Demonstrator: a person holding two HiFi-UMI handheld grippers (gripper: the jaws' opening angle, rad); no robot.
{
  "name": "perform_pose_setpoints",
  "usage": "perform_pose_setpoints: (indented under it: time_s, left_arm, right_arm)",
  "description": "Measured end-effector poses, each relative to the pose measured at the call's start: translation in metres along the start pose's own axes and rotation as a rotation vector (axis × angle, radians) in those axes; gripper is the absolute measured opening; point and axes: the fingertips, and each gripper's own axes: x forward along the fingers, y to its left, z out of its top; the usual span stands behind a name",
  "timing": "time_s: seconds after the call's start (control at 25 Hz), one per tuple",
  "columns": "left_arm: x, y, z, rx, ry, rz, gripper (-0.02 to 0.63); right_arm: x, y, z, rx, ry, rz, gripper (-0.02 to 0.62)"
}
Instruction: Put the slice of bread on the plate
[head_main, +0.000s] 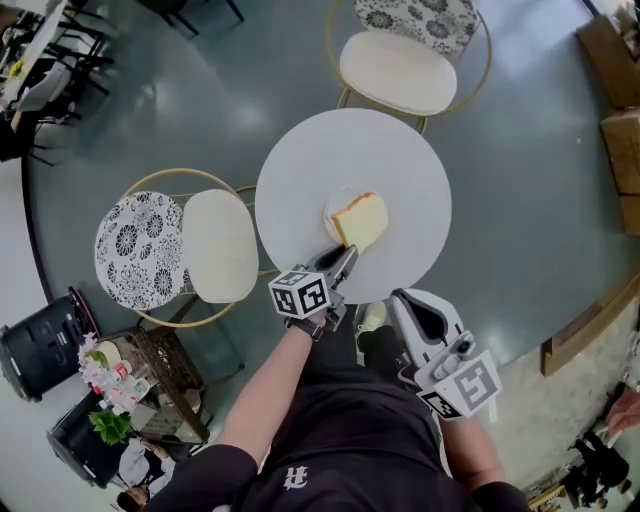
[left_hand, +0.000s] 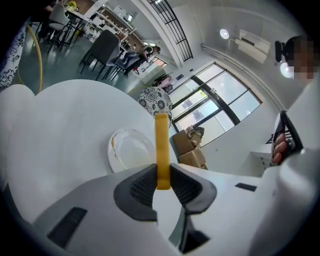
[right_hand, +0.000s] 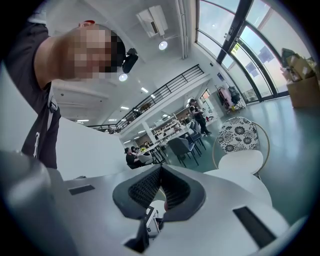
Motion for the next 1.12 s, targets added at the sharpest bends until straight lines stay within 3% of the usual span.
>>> perform_pose_setpoints:
  time_s: [0.44, 0.68, 0.84, 1.12]
  left_arm:
    - [0.001, 0.019, 0.006, -0.02, 0.021, 0.057, 0.085]
    - [0.0, 0.029, 0.002, -0.01, 0.051, 0.117, 0.158]
    - [0.003, 0.03, -0.004, 0.058, 0.105, 0.137, 0.205]
    - [0.012, 0.026, -0.02, 0.213, 0.315, 0.167, 0.356]
  right_arm:
    - [0.033, -0.008, -0.018, 0.007, 0.006, 0.04, 0.002]
    - [0.042, -0.013, -0.023, 0.016, 0.019, 0.055, 0.003]
    - [0.044, -0.012, -0.028, 0.011, 0.026, 0.067, 0.002]
    - [0.041, -0.012, -0.029, 0.025, 0.023, 0.064, 0.003]
